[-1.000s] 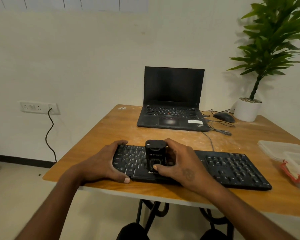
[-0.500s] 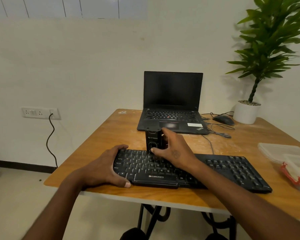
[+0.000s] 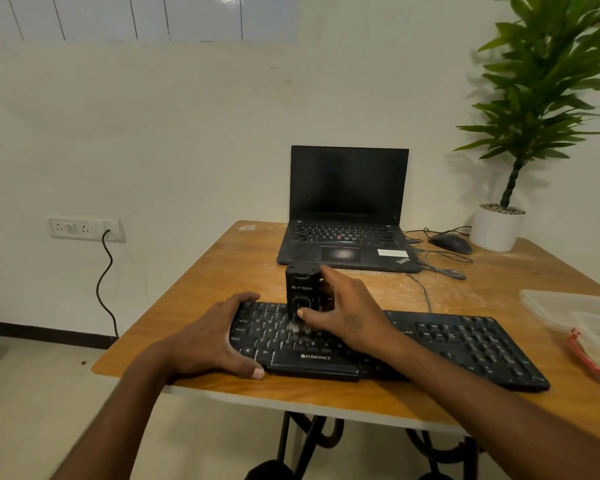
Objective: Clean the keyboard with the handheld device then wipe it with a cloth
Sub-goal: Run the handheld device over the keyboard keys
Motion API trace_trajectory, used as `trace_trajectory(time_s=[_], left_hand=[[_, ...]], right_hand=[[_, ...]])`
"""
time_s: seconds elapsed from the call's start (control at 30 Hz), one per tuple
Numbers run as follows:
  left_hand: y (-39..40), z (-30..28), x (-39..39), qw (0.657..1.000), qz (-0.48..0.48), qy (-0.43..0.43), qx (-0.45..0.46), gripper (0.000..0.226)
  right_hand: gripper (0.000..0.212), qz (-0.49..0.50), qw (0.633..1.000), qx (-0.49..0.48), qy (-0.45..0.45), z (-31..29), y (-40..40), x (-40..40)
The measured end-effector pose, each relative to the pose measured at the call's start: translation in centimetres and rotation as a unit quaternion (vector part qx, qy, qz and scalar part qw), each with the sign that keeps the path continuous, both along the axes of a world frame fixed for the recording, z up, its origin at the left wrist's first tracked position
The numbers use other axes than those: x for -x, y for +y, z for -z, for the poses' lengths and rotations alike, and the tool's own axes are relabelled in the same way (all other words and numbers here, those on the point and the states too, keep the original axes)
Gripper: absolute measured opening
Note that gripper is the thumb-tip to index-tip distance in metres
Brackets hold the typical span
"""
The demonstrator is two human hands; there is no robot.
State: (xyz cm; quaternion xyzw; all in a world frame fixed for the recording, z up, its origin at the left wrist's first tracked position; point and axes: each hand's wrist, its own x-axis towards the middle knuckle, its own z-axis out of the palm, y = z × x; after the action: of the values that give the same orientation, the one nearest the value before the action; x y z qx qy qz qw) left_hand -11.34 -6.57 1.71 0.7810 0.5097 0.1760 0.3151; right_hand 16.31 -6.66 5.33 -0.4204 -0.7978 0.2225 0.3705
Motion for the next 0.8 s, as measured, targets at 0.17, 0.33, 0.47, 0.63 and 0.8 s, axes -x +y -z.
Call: trace_trajectory(time_s=[0.17,0.33,0.47,0.63,0.8], left_hand=[[-0.1,-0.1,0.1,1.0,0.001,-0.002,-0.003,0.125],[-0.1,0.0,0.0,1.0,-0.002,-0.003,-0.008,0.128],[0.1,0.0,0.1,1.0,-0.006,-0.009,-0.008,0.129],[-0.1,0.0,0.0,1.0,-0.004,0.001,-0.009,0.128],[-0.2,-0.2,-0.1,1.0,-0.006,0.006,-0.011,0.128]], right_hand=[[0.055,0.034,0.999,-0.007,-0.006,0.0,2.6,0.3],[0.057,-0.011,1.0,0.005,-0.003,-0.1,-0.2,0.6],[0.055,-0.065,0.998,0.015,-0.007,0.2,-2.9,0.8],[0.057,-0.04,0.999,0.004,0.011,0.2,-0.8,1.1],[0.053,0.022,1.0,-0.01,0.009,0.1,2.9,1.5]])
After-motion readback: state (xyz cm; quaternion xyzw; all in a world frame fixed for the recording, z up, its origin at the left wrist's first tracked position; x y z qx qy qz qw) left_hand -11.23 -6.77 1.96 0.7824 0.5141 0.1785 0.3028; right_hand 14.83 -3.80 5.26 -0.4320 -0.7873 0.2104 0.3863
